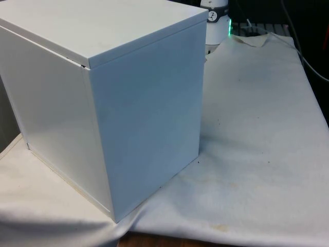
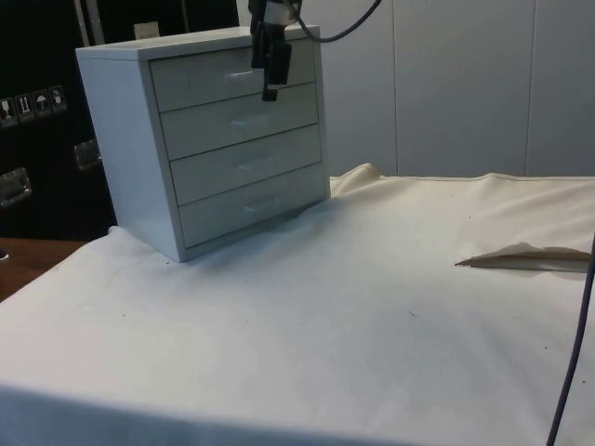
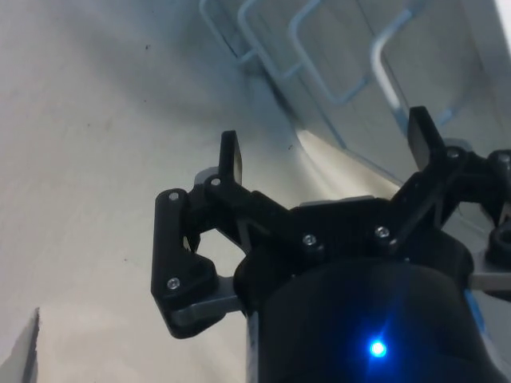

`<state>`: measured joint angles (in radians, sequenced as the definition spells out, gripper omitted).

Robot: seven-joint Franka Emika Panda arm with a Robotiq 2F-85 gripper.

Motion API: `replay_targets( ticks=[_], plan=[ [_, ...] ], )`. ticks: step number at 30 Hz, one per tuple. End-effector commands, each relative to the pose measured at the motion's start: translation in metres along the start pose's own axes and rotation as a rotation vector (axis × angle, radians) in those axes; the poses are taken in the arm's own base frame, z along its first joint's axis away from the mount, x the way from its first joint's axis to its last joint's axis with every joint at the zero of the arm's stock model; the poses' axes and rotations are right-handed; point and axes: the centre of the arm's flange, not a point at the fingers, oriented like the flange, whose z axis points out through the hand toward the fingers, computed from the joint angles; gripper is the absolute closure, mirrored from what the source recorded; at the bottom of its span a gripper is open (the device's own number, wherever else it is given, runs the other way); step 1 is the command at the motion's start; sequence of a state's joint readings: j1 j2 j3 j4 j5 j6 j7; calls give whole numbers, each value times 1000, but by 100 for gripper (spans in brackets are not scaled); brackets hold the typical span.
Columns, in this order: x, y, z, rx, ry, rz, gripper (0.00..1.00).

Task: Open the drawer, then close it.

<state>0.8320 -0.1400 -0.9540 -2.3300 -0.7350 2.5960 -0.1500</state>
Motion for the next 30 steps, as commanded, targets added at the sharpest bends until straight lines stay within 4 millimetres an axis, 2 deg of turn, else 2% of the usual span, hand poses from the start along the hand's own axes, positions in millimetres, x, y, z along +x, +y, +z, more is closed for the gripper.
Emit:
replay_targets(
  ticks=[1,6,30],
  plan=[
    [-4,3,-2,-7,18,-1,0],
    [-11,4,-6,2,38,0,0],
    [-16,-3,-19,7,107,-34,0]
  ],
)
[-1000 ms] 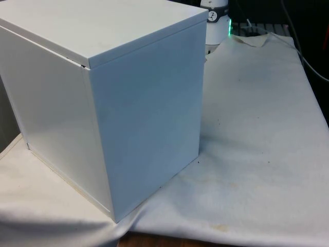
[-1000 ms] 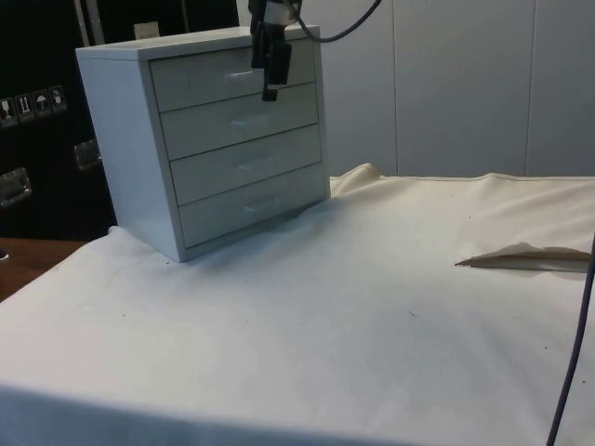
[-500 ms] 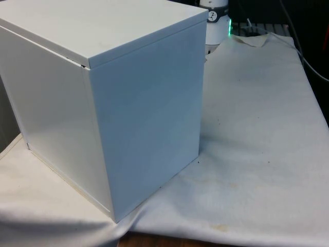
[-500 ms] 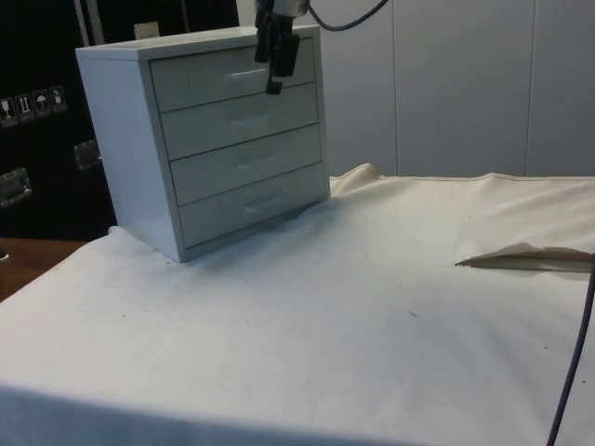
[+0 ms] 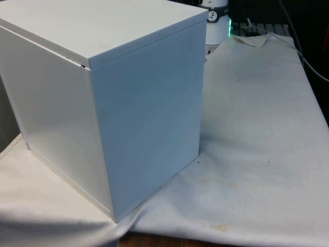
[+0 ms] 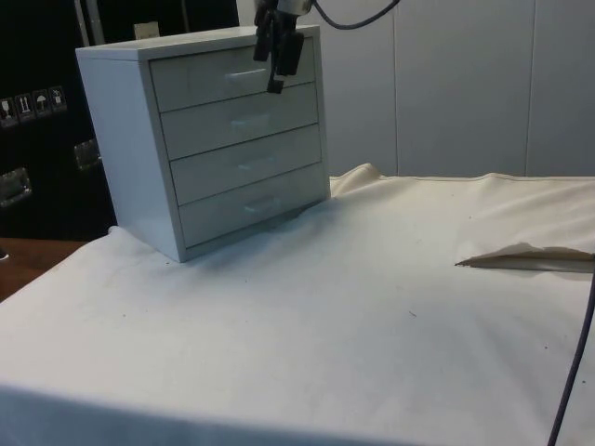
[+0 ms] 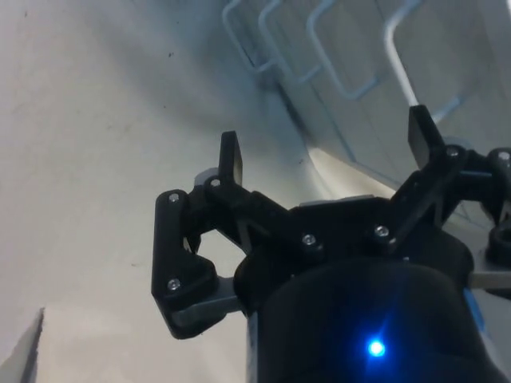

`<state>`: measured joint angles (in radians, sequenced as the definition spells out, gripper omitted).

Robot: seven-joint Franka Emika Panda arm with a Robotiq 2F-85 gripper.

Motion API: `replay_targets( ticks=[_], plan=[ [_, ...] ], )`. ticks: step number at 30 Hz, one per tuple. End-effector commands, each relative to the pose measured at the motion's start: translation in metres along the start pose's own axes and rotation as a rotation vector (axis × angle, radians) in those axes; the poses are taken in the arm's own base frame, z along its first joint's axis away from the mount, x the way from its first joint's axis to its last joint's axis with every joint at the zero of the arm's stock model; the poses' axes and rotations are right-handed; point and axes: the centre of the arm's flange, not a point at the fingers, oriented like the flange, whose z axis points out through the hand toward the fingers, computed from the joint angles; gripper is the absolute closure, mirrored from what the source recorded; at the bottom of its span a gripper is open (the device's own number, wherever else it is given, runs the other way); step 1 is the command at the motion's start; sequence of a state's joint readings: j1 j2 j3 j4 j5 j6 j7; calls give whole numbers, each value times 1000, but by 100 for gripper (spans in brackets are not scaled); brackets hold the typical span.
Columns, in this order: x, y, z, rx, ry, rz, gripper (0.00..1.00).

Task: Open the drawer, then close it.

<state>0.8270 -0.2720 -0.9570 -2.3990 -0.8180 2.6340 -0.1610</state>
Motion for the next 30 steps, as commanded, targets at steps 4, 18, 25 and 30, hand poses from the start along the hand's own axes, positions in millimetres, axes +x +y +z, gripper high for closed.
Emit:
replay_targets(
  ticks=[4,18,25,30],
  plan=[
    [4,-3,-1,-32,12,-24,0],
    [5,-13,8,-41,20,-68,0],
    [9,-11,12,-58,19,-82,0],
    [12,-7,17,-77,18,-97,0]
  ],
)
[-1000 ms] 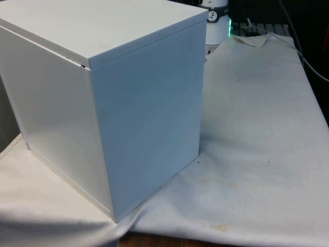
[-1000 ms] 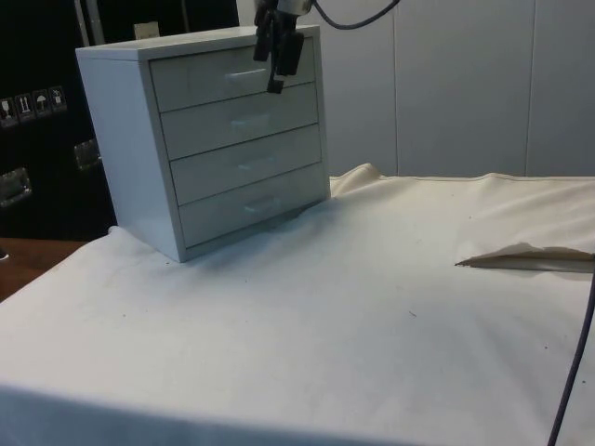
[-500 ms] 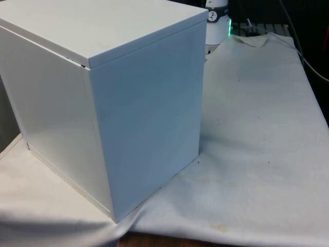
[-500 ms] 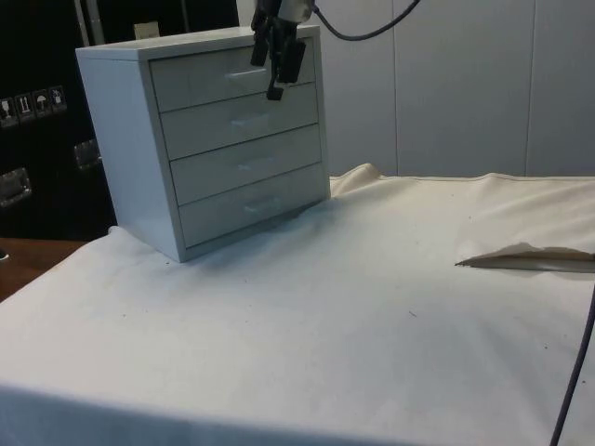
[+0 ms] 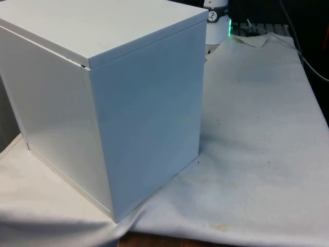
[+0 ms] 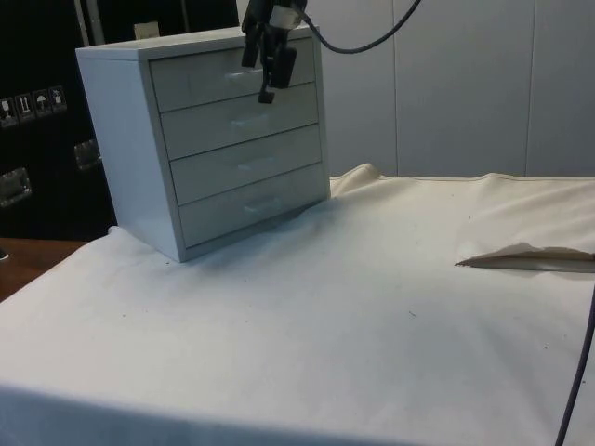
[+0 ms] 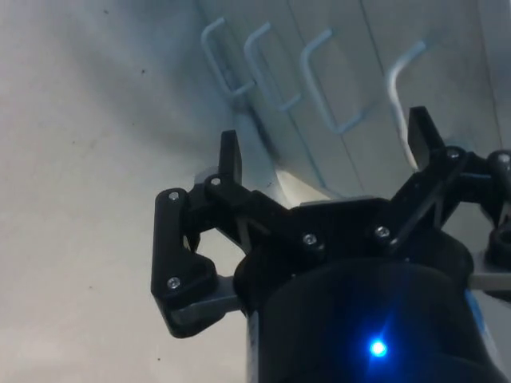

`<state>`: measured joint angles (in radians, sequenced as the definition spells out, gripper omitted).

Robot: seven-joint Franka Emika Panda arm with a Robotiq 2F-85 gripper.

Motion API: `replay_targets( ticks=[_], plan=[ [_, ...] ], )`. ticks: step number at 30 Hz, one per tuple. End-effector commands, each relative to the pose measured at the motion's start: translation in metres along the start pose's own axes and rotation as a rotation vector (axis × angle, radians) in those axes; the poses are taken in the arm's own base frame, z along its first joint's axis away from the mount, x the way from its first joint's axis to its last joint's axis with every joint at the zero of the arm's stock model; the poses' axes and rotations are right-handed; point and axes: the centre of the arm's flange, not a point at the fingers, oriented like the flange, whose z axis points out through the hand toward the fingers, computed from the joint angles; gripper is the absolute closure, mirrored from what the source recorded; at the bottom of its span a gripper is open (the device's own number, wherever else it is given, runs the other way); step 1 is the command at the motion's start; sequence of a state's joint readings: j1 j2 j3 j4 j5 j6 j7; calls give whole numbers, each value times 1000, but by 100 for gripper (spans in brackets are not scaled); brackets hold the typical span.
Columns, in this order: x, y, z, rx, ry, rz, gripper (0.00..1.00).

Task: Open the drawer, then close it.

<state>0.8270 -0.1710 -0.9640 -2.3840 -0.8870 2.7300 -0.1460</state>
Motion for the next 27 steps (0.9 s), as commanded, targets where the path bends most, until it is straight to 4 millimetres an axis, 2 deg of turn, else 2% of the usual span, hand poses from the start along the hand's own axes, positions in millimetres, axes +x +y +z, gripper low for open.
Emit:
replay_targets(
  ticks=[1,8,15,16,19,22,23,25,26,27],
  plan=[
    [1,2,2,-16,9,-11,0],
    [2,1,17,-36,-3,-45,0],
    [4,2,22,-49,-12,-69,2],
    [4,2,23,-51,-15,-74,11],
    [5,3,23,-54,-14,-81,28],
    [5,6,21,-53,-17,-78,43],
    [5,4,23,-59,-15,-84,43],
    [5,4,23,-61,-15,-87,51],
    [5,3,23,-62,-16,-91,61],
    [5,3,23,-62,-16,-91,66]
  ],
)
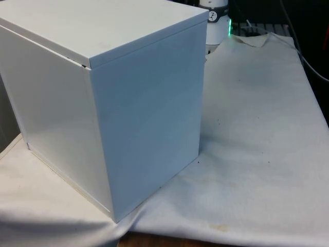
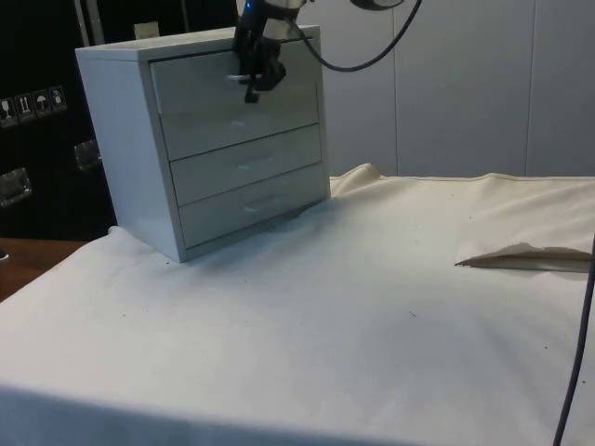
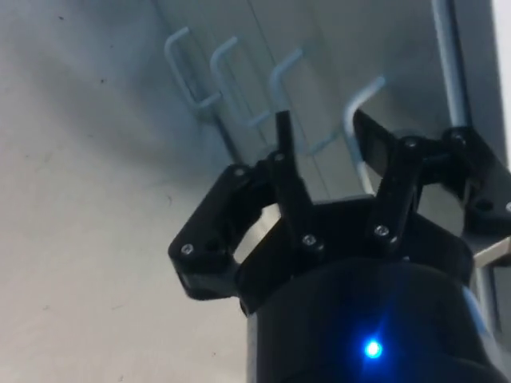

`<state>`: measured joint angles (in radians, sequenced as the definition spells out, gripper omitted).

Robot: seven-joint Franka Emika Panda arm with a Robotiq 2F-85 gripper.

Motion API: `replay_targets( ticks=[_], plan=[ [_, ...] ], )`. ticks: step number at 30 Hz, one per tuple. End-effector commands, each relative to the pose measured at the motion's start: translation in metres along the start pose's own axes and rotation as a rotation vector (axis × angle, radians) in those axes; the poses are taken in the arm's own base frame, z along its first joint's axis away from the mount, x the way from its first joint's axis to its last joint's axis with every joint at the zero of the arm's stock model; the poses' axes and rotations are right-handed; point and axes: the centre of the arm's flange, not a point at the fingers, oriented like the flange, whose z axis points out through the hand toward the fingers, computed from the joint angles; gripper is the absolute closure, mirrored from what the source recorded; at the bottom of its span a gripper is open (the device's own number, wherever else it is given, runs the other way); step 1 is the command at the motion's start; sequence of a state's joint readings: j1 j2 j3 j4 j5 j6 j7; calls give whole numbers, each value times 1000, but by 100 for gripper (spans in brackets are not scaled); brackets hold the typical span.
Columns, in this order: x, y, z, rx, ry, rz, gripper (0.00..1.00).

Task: Open the drawer, then close it.

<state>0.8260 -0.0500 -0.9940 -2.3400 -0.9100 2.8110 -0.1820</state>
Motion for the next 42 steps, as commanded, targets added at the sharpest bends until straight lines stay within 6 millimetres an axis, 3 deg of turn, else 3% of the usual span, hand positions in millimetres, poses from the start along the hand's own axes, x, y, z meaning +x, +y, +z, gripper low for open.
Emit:
replay_targets(
  ticks=[1,5,6,7,8,12,13,14,18,27,28,29,35,36,37,42],
  plan=[
    [0,-3,2,-3,2,-3,73],
    [0,3,-1,-7,0,-1,89],
    [0,-3,2,-6,2,-4,89],
    [0,-3,2,-6,2,-4,99],
    [0,-3,2,-6,2,-4,100],
    [0,-3,2,-6,2,-4,100],
    [0,8,-3,-17,5,-1,100],
    [0,-1,2,-10,4,-3,100],
    [0,9,-3,-18,4,-2,100],
    [-11,8,-6,-19,16,-6,100],
    [-3,10,-6,-18,13,-10,100],
    [-14,8,-6,-19,18,-9,100],
    [-22,7,-4,-16,25,-18,100],
    [-10,9,-6,-18,24,-18,100],
    [-23,7,-4,-15,28,-21,100],
    [-25,3,-1,-16,36,-45,100]
  ],
)
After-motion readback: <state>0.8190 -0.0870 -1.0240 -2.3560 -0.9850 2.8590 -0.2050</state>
